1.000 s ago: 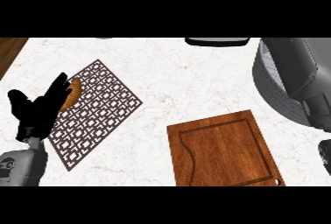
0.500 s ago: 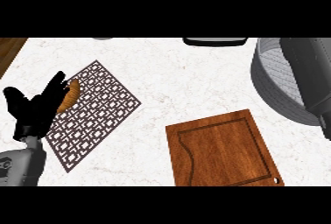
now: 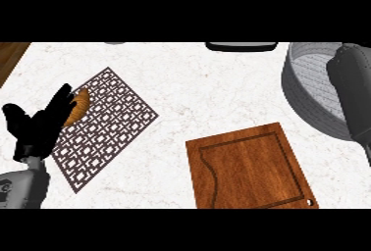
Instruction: Pick the lemon from the cutting board and place it in the basket
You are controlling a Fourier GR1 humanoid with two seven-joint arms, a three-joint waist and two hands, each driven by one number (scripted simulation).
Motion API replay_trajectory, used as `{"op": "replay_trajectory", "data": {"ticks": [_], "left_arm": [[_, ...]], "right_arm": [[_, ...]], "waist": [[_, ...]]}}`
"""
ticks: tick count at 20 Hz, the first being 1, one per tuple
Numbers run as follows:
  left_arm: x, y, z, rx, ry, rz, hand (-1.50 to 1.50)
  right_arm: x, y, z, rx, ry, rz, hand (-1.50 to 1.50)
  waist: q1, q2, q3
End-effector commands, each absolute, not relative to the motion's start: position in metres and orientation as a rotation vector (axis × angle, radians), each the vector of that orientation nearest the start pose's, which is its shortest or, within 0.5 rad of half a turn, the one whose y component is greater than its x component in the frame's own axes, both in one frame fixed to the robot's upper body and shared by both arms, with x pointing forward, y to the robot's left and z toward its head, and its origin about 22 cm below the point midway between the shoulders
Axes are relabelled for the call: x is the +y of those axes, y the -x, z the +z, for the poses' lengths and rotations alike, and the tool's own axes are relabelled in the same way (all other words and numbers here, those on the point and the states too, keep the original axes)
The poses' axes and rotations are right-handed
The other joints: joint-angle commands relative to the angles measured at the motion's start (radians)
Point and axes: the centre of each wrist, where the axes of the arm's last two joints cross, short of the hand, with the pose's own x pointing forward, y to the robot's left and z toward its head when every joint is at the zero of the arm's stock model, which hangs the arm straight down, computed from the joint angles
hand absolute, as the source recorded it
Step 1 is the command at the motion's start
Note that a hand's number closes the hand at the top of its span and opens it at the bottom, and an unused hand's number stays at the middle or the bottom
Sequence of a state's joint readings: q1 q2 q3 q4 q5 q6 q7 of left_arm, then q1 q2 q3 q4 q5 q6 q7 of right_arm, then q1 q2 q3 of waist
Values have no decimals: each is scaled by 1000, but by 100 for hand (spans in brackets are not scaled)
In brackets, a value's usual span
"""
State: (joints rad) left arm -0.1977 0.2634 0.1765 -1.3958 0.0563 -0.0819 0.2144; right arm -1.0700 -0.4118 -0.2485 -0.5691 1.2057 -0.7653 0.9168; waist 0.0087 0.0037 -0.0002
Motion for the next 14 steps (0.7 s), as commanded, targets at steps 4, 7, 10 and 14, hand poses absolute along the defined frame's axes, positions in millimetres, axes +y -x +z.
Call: {"op": "replay_trajectory", "data": {"ticks": [4,7,10,14], "left_arm": [[319,-303,37,-1401,-186,-102,0],[297,-288,28,-1389,-174,-80,0],[309,-301,41,-1371,-187,-74,0],[303,-292,32,-1393,-187,-59,0]], "right_arm": [[-312,-454,159,-1086,1588,-369,-150],[-315,-456,179,-1160,1563,-353,-150],[-322,-444,157,-1207,1555,-462,-150],[-349,-436,195,-1257,1546,-790,-150]], "waist": [[10,5,1],[15,3,1],[-4,-1,1],[-17,-5,1]]}}
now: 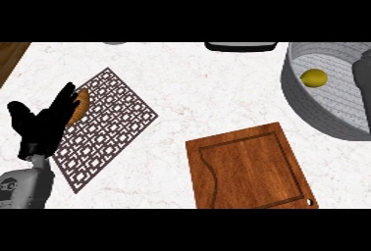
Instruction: Pick the lemon from the cutting board and place it in the basket
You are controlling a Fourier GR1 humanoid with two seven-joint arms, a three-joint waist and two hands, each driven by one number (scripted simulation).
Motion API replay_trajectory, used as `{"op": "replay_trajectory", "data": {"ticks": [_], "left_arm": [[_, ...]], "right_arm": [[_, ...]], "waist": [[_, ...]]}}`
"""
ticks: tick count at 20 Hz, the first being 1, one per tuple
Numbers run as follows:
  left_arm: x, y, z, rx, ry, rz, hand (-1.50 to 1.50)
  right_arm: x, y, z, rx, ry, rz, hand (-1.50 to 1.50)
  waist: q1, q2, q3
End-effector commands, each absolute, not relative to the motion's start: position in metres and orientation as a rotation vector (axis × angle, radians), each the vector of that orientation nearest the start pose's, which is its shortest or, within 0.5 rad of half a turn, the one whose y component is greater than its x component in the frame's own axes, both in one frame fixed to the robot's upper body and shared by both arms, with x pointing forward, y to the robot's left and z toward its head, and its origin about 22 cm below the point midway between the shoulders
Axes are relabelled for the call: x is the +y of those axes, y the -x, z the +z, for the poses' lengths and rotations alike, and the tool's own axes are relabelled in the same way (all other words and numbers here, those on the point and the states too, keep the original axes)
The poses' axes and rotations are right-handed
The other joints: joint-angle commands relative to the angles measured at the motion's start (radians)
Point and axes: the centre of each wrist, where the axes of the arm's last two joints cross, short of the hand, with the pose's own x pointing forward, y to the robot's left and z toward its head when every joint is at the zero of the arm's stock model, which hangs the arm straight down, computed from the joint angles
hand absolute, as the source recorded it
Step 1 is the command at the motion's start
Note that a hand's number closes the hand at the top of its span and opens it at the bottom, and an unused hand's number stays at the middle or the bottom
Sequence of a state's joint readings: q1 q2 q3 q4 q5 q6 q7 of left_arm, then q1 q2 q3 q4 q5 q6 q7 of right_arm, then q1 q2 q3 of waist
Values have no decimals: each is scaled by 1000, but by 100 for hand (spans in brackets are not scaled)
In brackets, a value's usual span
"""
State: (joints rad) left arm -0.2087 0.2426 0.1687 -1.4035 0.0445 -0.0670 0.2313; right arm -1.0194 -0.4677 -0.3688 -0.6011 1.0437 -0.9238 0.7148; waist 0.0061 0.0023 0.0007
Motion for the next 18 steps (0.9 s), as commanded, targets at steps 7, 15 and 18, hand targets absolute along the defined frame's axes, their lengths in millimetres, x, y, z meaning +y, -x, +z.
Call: {"op": "replay_trajectory", "data": {"ticks": [7,15,18], "left_arm": [[329,-285,34,-1372,-238,-28,0],[333,-270,26,-1347,-229,-6,0],[325,-274,27,-1369,-233,-1,0]], "right_arm": [[-377,-386,188,-1313,1449,-908,-150],[-385,-293,154,-1269,1299,-775,-150],[-387,-253,171,-1278,1283,-710,-150]], "waist": [[-61,-21,-1],[-75,-24,-1],[-86,-24,-2]]}}
